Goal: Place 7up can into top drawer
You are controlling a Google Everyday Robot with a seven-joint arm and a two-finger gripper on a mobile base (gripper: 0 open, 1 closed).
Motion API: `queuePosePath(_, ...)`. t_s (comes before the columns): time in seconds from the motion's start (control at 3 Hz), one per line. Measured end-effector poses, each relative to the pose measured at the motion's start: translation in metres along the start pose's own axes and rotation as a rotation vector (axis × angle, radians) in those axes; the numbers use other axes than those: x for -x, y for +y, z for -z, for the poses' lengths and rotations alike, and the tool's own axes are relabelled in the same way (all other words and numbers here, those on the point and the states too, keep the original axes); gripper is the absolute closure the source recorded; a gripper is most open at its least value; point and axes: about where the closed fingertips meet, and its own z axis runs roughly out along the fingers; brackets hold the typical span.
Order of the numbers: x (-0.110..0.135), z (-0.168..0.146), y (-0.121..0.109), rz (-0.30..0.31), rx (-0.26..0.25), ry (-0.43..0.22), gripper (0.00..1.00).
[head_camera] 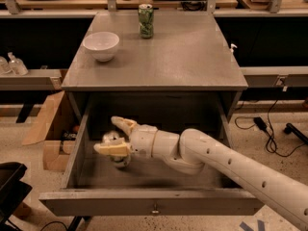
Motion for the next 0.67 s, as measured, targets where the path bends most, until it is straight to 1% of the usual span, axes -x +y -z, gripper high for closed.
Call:
queuePosePath(0.33,0.0004,-0.0009,0.0008,0.0,0.002,0.0,0.0)
queuePosePath(0.67,0.0004,-0.0009,0.0008,0.0,0.002,0.0,0.0)
